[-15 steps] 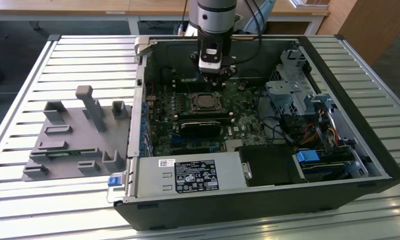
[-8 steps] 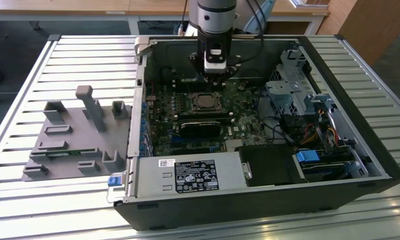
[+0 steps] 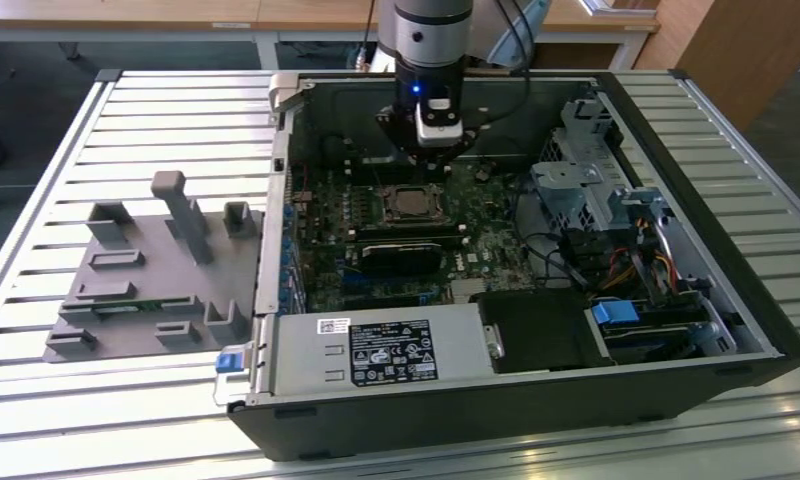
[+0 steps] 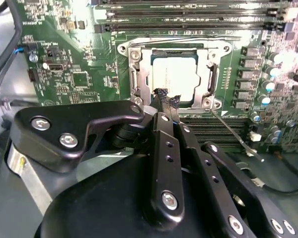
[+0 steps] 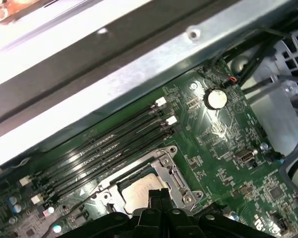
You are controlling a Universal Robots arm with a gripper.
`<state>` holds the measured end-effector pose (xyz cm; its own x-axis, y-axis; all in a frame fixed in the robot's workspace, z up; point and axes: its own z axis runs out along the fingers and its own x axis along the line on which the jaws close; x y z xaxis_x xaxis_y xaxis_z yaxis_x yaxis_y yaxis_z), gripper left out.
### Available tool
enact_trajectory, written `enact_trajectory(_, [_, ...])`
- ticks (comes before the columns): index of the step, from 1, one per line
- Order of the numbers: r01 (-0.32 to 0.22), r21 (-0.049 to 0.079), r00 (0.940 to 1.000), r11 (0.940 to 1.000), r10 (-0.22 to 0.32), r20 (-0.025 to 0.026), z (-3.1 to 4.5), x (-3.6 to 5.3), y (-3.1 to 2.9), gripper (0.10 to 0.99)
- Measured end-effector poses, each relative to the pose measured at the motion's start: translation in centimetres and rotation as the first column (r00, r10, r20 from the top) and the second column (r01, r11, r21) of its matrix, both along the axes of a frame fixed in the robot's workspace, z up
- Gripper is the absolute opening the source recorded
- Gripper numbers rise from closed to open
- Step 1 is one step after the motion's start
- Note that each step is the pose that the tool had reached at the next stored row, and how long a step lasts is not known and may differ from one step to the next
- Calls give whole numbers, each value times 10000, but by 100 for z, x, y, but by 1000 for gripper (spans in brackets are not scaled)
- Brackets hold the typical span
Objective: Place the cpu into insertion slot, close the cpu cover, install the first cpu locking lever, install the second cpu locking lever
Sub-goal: 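Install the first cpu locking lever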
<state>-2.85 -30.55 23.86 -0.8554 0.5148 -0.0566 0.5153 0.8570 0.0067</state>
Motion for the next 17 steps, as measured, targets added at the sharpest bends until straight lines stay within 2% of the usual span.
enact_trajectory(9, [-946, -5, 9955, 9955, 946, 0, 0, -1, 0, 106])
enact_trajectory(17, [-1763, -11, 9843, 9843, 1763, -1, 0, -2, 0, 106])
